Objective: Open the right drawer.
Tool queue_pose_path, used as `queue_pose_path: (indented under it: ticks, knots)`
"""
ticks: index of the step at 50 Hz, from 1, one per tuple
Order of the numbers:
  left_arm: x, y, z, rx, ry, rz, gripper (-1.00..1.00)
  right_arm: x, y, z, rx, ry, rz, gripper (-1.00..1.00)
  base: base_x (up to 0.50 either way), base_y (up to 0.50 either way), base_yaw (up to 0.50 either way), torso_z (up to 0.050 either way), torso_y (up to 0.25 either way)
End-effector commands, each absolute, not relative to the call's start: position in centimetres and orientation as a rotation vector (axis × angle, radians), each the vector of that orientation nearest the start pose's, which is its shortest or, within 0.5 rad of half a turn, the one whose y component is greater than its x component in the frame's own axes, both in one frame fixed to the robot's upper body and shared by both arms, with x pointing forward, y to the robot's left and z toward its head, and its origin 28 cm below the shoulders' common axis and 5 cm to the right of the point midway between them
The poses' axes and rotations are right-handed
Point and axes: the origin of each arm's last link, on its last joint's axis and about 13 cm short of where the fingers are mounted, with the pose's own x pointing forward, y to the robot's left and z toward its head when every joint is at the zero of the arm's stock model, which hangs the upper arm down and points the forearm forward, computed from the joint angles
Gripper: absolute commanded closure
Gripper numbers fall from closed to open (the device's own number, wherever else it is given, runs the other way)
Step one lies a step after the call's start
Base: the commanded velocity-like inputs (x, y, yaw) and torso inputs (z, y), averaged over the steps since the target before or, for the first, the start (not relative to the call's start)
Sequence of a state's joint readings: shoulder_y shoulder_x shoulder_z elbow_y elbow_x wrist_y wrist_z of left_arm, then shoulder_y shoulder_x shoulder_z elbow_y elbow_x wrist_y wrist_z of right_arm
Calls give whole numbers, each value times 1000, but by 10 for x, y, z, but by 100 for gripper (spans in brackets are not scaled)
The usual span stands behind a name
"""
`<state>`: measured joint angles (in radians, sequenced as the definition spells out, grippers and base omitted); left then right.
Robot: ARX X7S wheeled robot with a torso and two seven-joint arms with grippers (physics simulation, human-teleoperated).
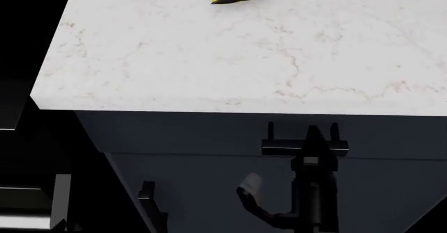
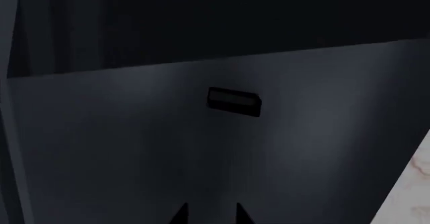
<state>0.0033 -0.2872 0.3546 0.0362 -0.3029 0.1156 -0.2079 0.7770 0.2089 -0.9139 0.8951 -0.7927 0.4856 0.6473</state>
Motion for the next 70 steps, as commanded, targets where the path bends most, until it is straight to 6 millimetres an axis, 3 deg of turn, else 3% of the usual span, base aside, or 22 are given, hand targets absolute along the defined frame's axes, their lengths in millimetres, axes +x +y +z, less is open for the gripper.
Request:
queue_pose_path:
  ticks: [1, 10, 33, 70]
  knots:
    - [198, 202, 16, -48, -37, -139, -100, 342, -136, 44, -1681, -181, -266, 100, 0, 0, 0, 0, 0]
    - [199, 201, 17, -45, -36, -139, -100, 338, -135, 41, -1668, -208, -255, 100, 1, 0, 1, 0, 0]
    - [198, 201, 17, -42, -39, -142, -100, 290, -127, 38, -1711, -258, -188, 100, 0, 1, 2, 0, 0]
    - [198, 201, 16, -41, -39, -142, -100, 258, -126, 38, -1709, -255, -173, 100, -1, 3, 3, 0, 0]
